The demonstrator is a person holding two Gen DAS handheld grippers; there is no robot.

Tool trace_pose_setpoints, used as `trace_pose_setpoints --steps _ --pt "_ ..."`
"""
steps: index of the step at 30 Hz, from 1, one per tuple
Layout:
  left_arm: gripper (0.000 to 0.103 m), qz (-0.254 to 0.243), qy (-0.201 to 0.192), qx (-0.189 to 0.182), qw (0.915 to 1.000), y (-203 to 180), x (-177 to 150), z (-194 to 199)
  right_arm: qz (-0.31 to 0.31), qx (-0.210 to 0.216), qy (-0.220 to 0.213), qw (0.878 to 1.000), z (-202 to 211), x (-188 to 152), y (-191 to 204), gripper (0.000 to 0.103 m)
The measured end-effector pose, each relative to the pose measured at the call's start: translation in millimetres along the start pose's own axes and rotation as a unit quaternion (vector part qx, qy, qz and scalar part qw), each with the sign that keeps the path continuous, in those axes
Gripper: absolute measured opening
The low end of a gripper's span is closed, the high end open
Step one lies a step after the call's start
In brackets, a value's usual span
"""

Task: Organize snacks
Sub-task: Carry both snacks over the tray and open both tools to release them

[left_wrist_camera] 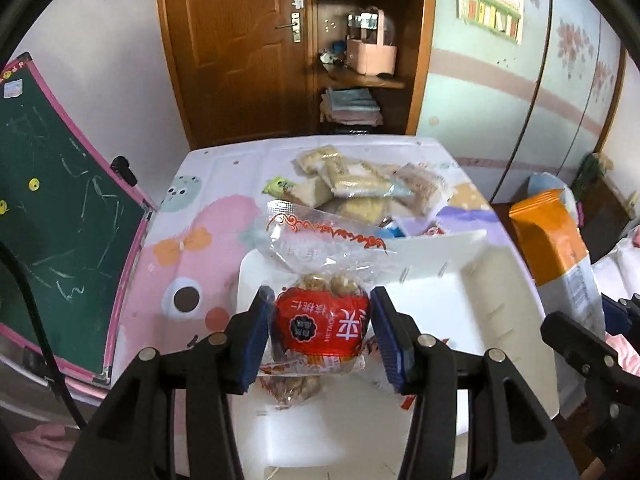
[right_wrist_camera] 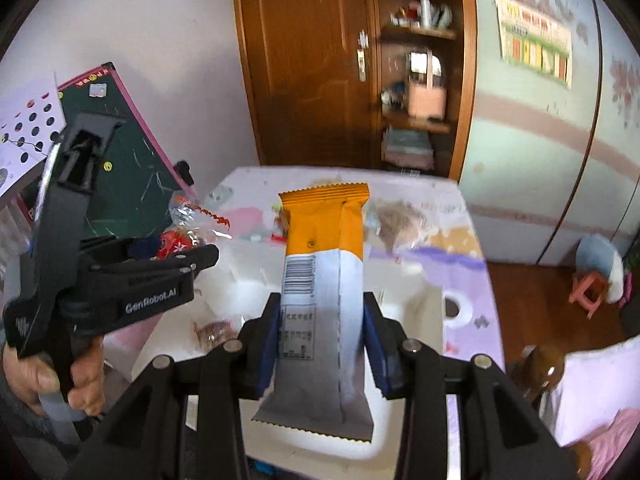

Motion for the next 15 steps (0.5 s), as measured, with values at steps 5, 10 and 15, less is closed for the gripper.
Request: trace_pose_setpoints --steps 5,10,15 --pt "0.048 0.005 0.027 0.009 0.9996 -0.1 -12.9 -11.6 -0.006 0.002 0.029 1.000 -14.5 -10.6 -3.1 0.039" --pt "0.049 0.005 0.043 0.013 0.9990 -3.0 -18.9 -19.4 -0.006 0.000 0.043 0.999 -22.5 -18.3 -2.6 0.039" --pt "0.050 0.004 0.046 0.014 0.9988 -6.6 -20.0 -21.8 -0.002 0.003 0.050 0.999 -24.5 -20.8 -0.3 0.040"
Point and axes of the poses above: each gripper's, at about its wrist camera, not at the fingertips, and z roughly against the way its jaws point, y to its left, x to its top, the point moved 5 cm from there along -z, roughly the way its jaws point, and after that the axes turned 2 degrees about -x, right-handed, at the moved point
